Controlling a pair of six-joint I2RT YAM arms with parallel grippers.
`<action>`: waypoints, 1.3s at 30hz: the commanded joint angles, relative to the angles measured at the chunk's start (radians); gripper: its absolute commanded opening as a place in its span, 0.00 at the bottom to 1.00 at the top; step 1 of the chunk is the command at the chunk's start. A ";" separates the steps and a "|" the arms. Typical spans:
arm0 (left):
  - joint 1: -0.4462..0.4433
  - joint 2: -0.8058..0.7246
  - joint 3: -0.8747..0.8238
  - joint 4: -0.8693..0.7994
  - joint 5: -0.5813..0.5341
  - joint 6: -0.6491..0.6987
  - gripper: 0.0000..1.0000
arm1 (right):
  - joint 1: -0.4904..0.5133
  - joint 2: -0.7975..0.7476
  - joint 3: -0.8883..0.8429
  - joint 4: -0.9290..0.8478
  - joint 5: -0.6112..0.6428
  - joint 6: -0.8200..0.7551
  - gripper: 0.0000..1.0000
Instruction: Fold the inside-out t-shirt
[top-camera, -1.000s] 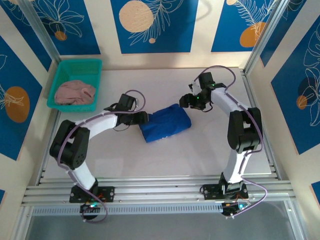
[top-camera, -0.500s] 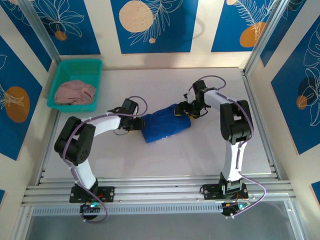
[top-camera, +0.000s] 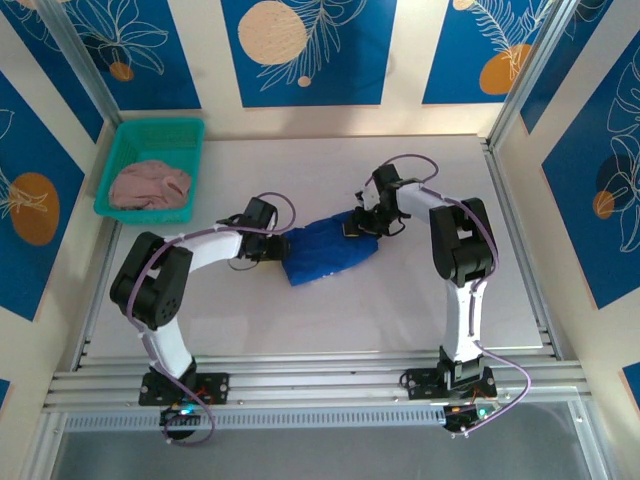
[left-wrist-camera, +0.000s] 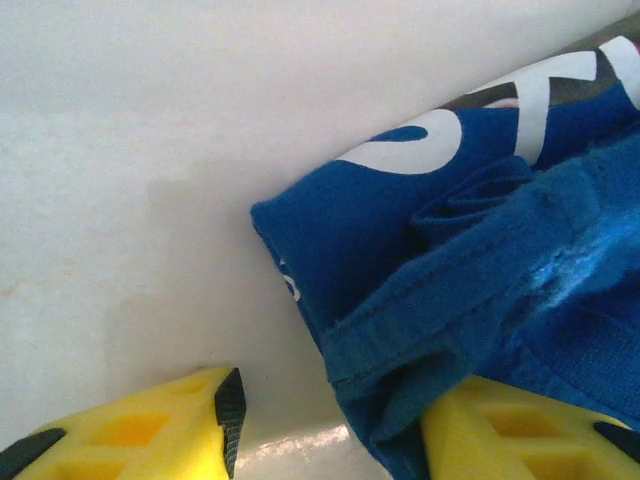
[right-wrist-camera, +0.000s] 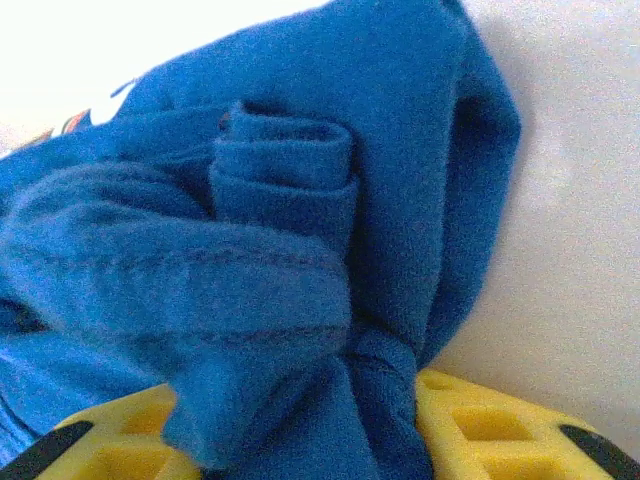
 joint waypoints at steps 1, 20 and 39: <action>0.003 -0.046 0.005 -0.040 -0.041 0.015 0.55 | -0.001 -0.006 -0.020 -0.007 -0.003 0.010 0.28; 0.008 -0.422 -0.020 -0.151 -0.083 0.028 0.64 | -0.340 -0.146 0.195 -0.283 0.540 -0.141 0.12; 0.008 -0.445 -0.049 -0.143 -0.070 0.011 0.65 | -0.486 0.117 0.571 -0.330 0.909 -0.239 0.33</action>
